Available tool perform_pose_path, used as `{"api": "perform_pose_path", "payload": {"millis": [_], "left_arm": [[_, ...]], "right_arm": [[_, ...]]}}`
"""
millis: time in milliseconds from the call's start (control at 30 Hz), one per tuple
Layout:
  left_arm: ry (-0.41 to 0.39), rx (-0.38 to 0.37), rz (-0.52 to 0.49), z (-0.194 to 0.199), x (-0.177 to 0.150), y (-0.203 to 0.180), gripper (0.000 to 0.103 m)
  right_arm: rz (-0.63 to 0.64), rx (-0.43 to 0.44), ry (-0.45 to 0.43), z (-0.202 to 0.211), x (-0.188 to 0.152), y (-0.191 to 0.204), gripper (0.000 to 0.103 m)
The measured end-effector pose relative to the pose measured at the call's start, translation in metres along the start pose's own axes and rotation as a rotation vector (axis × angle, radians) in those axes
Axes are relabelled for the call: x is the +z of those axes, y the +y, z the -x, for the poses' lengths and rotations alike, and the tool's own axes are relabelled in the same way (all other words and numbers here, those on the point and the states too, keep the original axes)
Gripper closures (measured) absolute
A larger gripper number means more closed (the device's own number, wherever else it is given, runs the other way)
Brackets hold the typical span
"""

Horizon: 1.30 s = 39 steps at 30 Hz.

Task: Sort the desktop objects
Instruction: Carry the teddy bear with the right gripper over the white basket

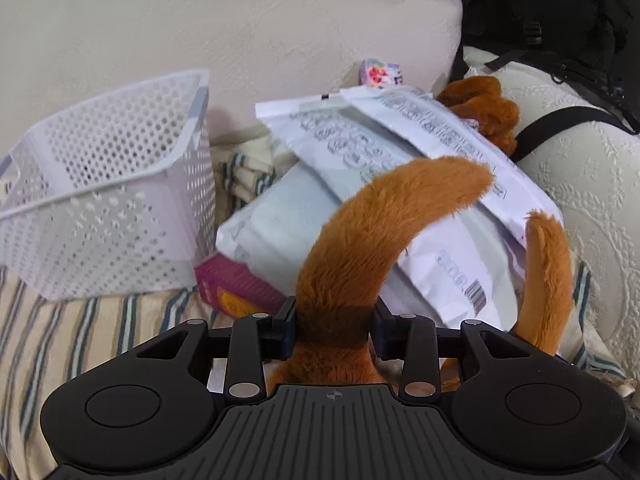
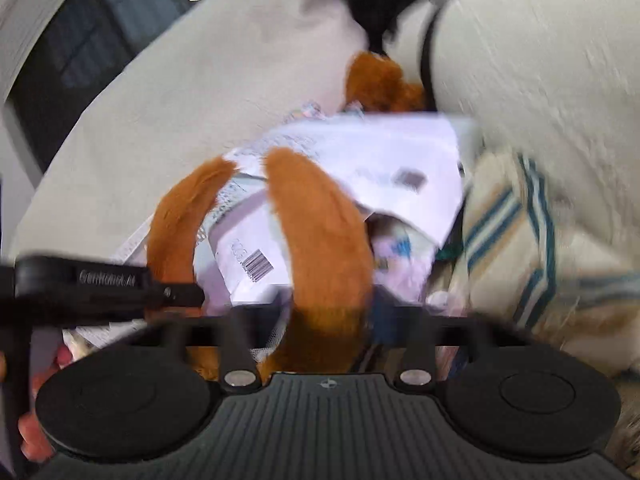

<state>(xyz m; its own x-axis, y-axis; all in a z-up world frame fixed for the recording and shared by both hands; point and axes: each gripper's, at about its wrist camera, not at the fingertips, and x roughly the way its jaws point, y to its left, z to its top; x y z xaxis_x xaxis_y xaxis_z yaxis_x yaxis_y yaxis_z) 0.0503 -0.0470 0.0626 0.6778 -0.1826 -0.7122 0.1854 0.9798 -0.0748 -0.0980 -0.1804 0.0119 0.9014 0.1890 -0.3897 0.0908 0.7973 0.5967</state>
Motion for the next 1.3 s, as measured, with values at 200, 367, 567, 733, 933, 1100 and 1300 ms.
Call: {"api": "perform_pose_path", "payload": {"millis": [200,367,567,733,933,1100,1300], "left_arm": [[-0.035,-0.042,0.001,0.028,-0.001,0.004,0.066],[-0.123,-0.058,-0.048,0.079,0.013,0.007,0.066],[-0.248,-0.013,-0.006,0.139,0.067,0.050,0.065],[-0.340,0.104,0.051,0.166,0.108,0.101,0.062],[-0.341,0.245,0.136,0.136,0.134,0.165,0.059],[-0.288,0.322,0.188,0.078,0.142,0.217,0.056],[-0.177,0.358,0.231,0.007,0.141,0.256,0.057]], "right_arm": [[-0.020,0.023,-0.036,0.022,0.002,0.014,0.068],[0.015,0.067,-0.070,0.046,0.023,0.048,0.068],[0.118,0.170,-0.095,0.028,0.081,0.127,0.068],[0.216,0.255,-0.084,-0.015,0.112,0.203,0.068],[0.321,0.278,0.015,-0.086,0.100,0.260,0.068],[0.363,0.248,0.120,-0.162,0.080,0.283,0.068],[0.406,0.152,0.263,-0.241,0.046,0.286,0.068]]}}
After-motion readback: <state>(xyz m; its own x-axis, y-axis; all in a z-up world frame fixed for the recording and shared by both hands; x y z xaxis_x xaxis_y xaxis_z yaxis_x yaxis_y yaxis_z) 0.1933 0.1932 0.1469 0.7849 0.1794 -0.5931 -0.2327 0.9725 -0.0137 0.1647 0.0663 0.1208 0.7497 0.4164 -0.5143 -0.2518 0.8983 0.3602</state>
